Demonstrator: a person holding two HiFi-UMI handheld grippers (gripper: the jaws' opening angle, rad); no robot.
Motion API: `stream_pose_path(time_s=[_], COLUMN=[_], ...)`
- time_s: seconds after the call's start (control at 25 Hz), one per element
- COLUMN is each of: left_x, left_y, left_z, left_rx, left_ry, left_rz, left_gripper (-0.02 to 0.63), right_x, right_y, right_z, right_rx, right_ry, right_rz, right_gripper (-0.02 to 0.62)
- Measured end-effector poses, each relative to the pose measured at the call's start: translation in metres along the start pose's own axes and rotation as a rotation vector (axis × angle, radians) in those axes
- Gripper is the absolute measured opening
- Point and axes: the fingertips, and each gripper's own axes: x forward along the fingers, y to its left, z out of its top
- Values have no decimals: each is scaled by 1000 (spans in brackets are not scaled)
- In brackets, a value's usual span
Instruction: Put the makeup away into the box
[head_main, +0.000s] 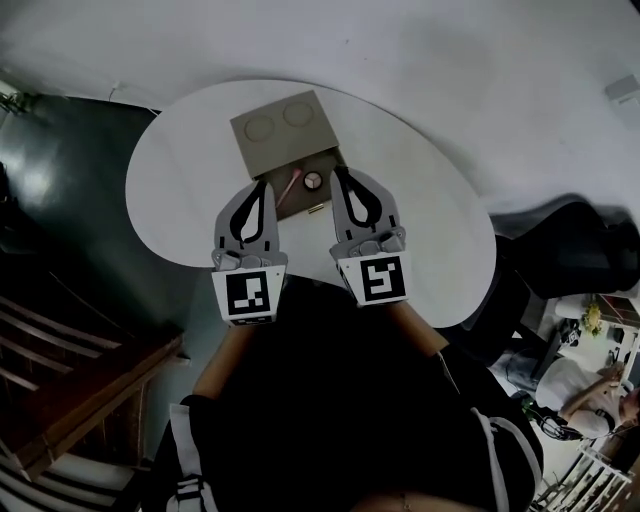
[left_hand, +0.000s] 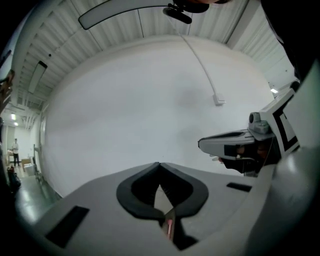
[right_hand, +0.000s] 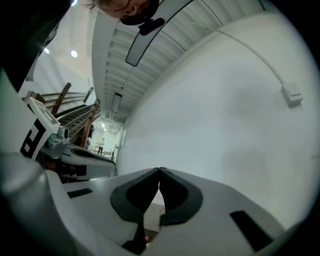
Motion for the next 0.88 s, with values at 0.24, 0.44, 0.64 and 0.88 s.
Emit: stream_pose_path(time_s=[0.24,0.44,0.64,0.88], left_x=[-21,-23,-25,-22], left_y=[6,5,6,1], left_z=[16,10,12,10], left_rx=[10,-8,-6,-6], left_ry=[-49,-48,-49,-67], left_rz=[15,13,12,-11], left_gripper=[8,8,8,8], right_x=[-11,-9,-10,-16], right_y=[15,14,16,13], right_z=[8,6,7,4], right_rx=[3,15,5,1], right_ry=[7,9,12,26], right_rz=[20,19,10,-16], right_gripper=[21,21,21,21])
